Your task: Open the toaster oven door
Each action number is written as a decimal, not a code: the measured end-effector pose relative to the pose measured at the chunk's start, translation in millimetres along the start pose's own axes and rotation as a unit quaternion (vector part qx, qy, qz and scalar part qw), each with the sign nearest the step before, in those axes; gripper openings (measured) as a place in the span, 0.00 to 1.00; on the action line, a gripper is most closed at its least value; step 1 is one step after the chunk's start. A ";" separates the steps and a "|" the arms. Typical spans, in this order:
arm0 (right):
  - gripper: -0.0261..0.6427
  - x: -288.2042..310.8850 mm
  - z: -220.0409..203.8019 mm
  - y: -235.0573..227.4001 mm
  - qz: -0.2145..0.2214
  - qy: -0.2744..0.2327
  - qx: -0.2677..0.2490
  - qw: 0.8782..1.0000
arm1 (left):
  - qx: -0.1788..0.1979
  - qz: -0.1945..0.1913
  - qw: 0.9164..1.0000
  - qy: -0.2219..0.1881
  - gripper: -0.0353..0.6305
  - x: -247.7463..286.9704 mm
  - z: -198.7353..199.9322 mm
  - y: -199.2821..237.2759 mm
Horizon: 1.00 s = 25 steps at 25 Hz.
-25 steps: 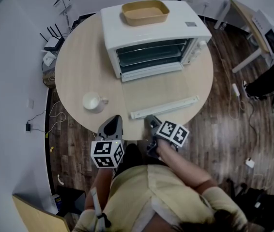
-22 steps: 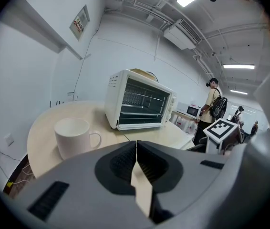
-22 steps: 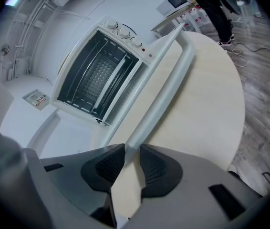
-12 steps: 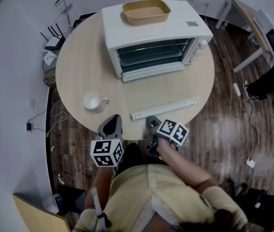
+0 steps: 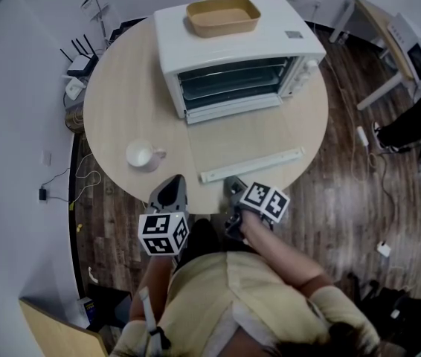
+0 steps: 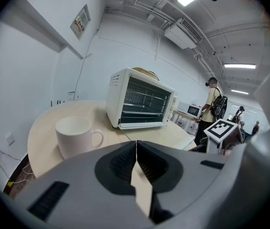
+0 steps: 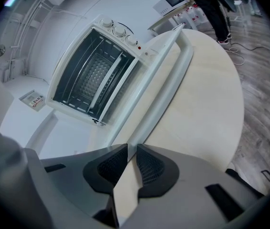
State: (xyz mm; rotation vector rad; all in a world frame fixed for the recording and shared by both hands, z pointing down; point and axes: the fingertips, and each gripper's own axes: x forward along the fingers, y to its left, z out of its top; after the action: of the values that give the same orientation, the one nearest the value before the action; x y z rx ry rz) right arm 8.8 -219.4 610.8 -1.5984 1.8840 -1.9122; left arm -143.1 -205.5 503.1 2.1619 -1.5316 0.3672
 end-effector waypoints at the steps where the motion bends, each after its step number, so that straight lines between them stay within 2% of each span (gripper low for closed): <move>1: 0.13 -0.7 1.5 -0.6 0.000 -0.002 -0.001 1.000 | 0.000 -0.001 1.000 0.000 0.06 0.4 0.2 -0.5; 5: 0.13 -6.9 4.7 -0.8 0.004 -0.004 -0.007 1.000 | 0.000 -0.002 1.000 0.001 0.06 1.1 -0.2 -2.4; 16: 0.11 -44.5 21.4 16.0 0.019 -0.020 -0.084 0.996 | -0.005 -0.001 1.000 -0.003 0.06 -1.1 2.9 -2.5; 25: 0.07 -71.7 44.6 41.7 0.038 -0.059 -0.169 0.983 | -0.012 -0.011 1.000 -0.011 0.06 -1.7 8.0 -9.9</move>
State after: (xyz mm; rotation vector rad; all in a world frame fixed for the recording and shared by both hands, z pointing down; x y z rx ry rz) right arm 46.1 -218.3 524.3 -1.6471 2.2735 -1.4919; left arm -134.7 -205.5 493.4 2.1686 -1.5156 0.3176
